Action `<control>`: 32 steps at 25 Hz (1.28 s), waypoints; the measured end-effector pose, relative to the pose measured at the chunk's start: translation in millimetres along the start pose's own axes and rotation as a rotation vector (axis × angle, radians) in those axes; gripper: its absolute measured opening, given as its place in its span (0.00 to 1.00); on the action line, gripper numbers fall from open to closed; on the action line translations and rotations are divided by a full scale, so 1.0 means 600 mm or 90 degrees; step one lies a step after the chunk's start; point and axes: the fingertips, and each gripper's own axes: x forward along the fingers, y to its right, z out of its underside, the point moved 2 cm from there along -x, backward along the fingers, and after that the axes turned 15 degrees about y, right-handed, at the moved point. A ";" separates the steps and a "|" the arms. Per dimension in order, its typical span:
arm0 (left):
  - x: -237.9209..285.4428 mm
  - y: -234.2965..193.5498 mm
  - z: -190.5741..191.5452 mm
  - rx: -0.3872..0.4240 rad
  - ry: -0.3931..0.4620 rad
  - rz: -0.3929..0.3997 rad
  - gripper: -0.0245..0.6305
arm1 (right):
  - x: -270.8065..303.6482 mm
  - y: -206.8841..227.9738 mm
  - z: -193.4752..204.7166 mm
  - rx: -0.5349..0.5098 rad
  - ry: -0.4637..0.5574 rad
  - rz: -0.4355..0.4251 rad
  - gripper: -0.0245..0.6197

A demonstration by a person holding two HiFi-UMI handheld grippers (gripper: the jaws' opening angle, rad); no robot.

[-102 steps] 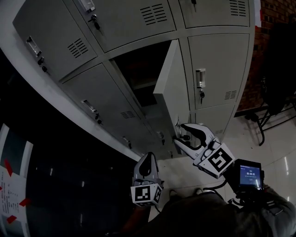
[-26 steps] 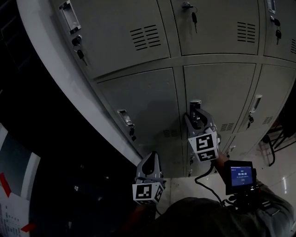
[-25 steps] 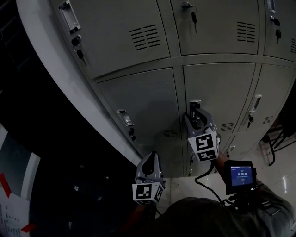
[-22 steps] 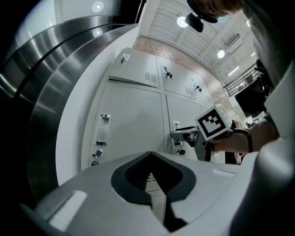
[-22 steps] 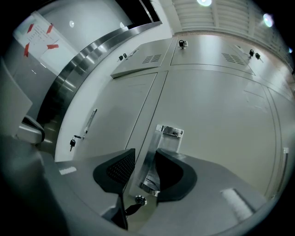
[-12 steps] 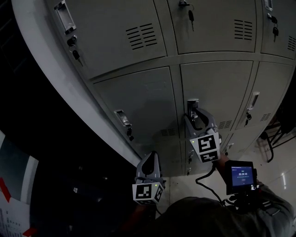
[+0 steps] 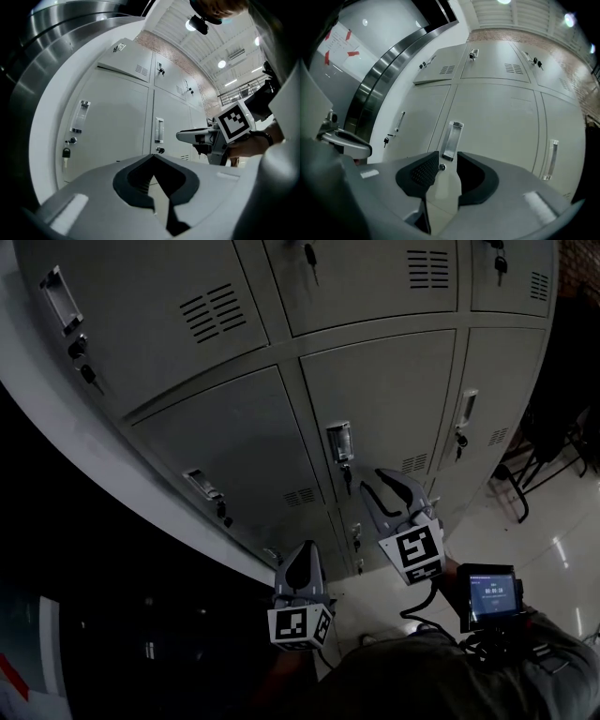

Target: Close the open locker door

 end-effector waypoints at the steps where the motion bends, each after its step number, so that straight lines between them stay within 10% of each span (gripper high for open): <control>1: 0.003 0.011 0.002 -0.005 0.000 0.007 0.04 | -0.013 0.003 -0.003 -0.001 -0.002 0.002 0.23; 19: -0.138 0.392 -0.027 0.054 -0.033 0.087 0.04 | -0.448 0.070 -0.066 0.070 0.003 -0.021 0.15; 32: -0.285 0.611 -0.074 0.091 -0.046 0.054 0.04 | -0.728 0.060 -0.112 0.135 -0.006 -0.080 0.13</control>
